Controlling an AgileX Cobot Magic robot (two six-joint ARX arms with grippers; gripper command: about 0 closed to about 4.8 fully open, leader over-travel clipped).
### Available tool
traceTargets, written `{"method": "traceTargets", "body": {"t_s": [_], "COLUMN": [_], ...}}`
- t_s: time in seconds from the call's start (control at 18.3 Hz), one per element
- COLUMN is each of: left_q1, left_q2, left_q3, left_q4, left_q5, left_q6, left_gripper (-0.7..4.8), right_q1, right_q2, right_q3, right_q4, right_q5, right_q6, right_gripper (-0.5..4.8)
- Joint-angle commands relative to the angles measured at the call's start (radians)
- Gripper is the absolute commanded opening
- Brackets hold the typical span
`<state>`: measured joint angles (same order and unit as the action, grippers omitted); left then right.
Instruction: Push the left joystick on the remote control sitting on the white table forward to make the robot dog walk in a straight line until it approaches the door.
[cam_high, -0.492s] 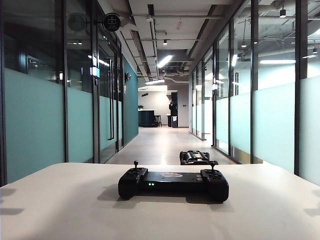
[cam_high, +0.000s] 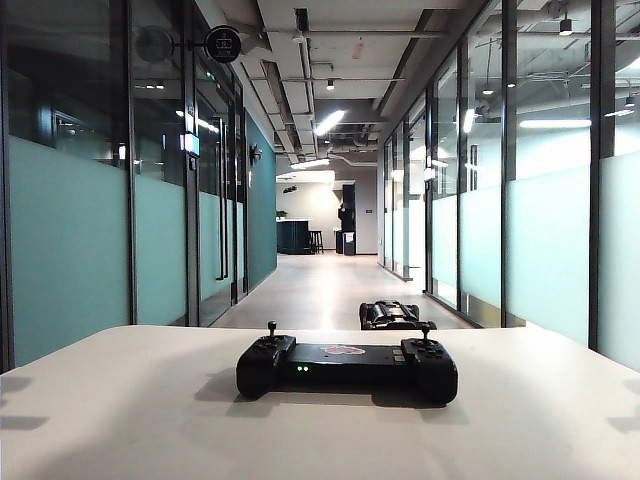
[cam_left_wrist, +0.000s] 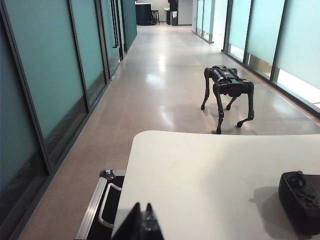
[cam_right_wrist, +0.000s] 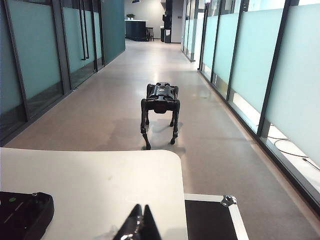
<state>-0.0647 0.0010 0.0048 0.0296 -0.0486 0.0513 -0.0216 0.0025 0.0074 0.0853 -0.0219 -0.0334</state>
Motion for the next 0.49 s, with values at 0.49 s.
{"method": "traceTargets", "body": {"t_s": [0.49], "left_q1": [0.000], "left_q2": [0.000], "left_q3": [0.003], "left_q4": [0.014], "left_q5": [0.000], "left_q6": [-0.003], "left_gripper": [-0.05], "right_q1": [0.003], "right_q2": [-0.003], "right_q3": [-0.009], "right_q4": [0.017], "right_q5": [-0.005], "right_q6": [0.007], "right_gripper": [-0.01]}}
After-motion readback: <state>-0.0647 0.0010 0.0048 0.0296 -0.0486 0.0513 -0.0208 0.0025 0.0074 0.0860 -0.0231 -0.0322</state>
